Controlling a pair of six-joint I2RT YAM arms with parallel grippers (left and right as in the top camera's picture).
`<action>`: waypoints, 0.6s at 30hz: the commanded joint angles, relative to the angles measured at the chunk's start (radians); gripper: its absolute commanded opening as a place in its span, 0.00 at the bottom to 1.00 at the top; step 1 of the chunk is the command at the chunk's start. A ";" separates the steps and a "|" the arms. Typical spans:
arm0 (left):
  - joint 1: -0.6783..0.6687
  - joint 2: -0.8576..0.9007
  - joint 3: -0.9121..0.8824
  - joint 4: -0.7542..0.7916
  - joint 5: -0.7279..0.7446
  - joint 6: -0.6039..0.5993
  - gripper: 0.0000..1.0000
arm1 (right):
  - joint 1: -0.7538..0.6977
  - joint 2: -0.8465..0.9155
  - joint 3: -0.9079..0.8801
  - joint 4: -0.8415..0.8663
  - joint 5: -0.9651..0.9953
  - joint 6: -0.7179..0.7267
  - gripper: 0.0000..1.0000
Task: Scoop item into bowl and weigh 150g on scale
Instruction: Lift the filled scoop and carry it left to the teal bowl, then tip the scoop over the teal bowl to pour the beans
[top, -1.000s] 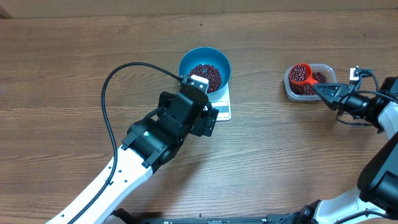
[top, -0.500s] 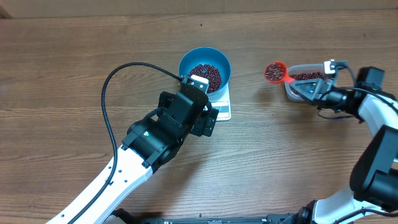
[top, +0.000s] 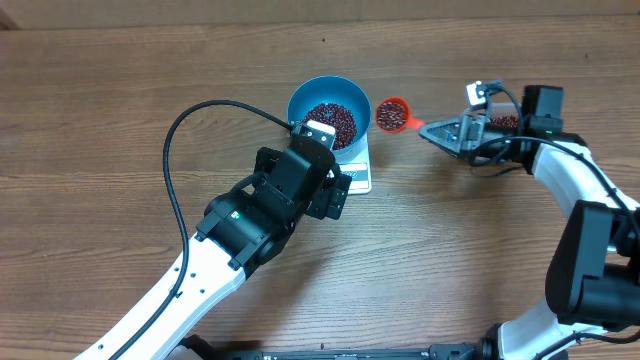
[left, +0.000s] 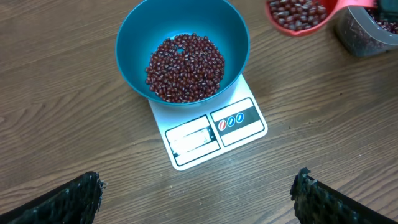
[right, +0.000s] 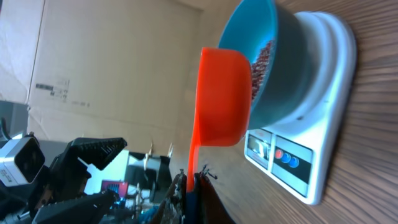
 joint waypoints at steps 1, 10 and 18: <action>0.000 -0.014 -0.003 0.003 -0.013 -0.007 0.99 | 0.049 0.004 0.003 0.055 -0.008 0.103 0.04; 0.000 -0.014 -0.003 0.003 -0.013 -0.007 1.00 | 0.167 0.004 0.003 0.241 0.097 0.160 0.04; 0.000 -0.014 -0.003 0.003 -0.013 -0.006 0.99 | 0.254 0.004 0.003 0.370 0.350 -0.039 0.04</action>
